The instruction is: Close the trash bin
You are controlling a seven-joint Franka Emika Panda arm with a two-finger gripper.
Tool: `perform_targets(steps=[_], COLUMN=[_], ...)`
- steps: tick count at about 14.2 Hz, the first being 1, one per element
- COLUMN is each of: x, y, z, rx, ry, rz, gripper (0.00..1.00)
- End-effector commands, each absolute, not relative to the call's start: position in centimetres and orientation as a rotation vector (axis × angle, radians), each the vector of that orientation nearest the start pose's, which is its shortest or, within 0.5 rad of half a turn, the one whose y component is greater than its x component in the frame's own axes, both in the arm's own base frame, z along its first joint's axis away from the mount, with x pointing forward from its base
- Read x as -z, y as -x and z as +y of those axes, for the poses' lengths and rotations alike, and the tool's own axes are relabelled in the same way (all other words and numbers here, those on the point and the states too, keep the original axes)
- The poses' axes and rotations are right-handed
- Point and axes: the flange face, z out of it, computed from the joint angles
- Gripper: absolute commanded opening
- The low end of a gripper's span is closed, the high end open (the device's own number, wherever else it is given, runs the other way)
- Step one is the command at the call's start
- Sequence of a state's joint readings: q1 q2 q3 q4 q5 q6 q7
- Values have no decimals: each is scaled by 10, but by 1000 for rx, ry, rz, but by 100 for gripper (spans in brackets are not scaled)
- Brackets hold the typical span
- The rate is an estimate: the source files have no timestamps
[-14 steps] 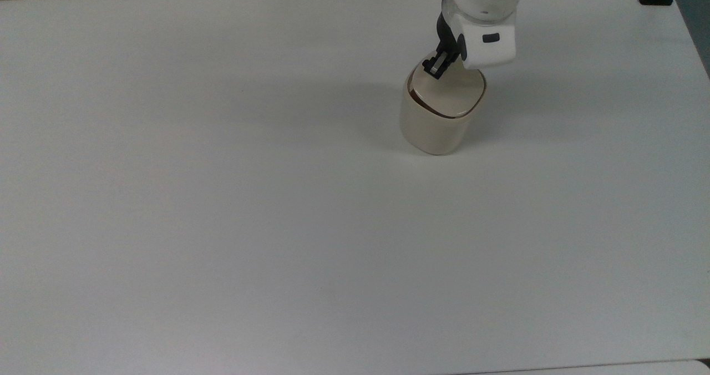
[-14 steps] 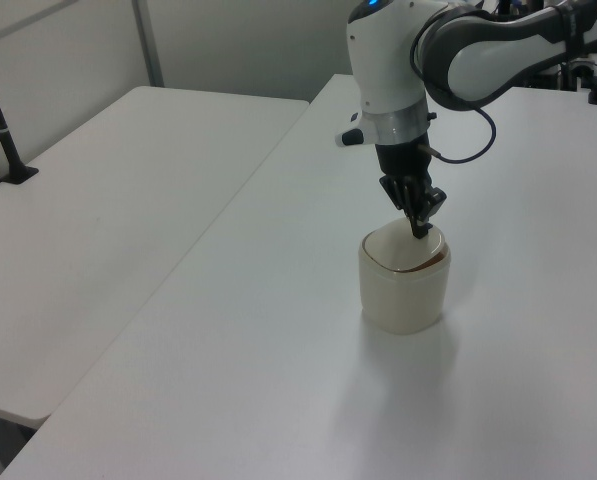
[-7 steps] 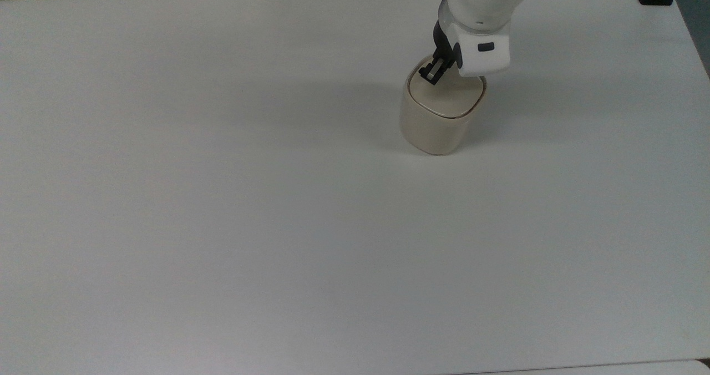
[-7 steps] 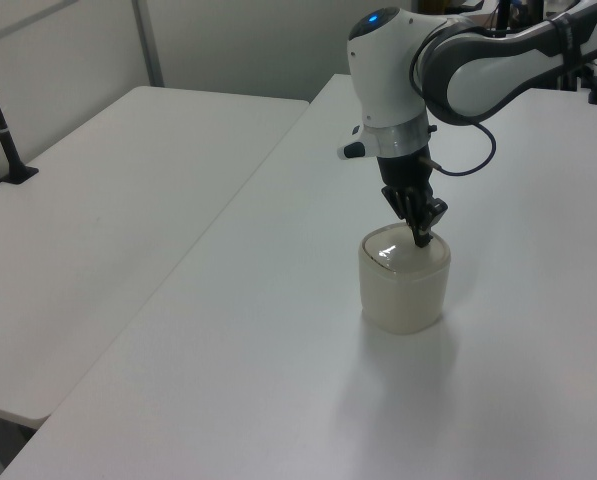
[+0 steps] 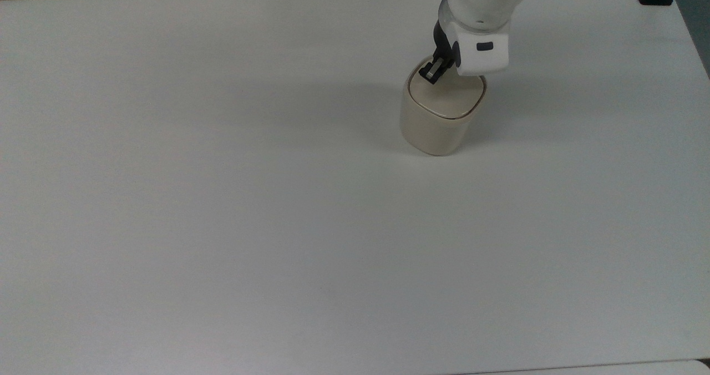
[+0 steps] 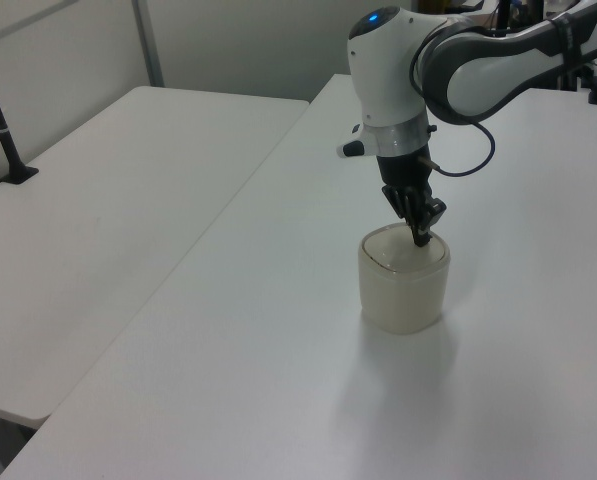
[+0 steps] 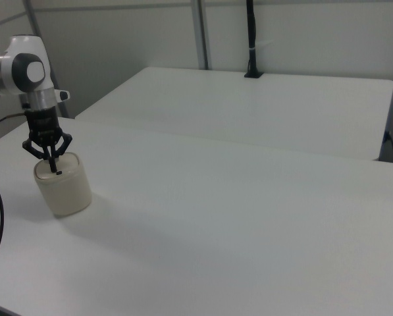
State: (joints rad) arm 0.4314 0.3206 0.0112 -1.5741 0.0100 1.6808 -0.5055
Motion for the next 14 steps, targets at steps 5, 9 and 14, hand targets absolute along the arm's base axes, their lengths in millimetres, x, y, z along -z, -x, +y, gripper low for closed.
perform_targets(steps=[5, 9, 14], x=[-528, -580, -596], y=[-562, -552, -559], z=[207, 125, 17], rx=[-178, -169, -114], ry=[2922, 2990, 3102], rz=[-1136, -900, -390], gripper=[0, 2, 25])
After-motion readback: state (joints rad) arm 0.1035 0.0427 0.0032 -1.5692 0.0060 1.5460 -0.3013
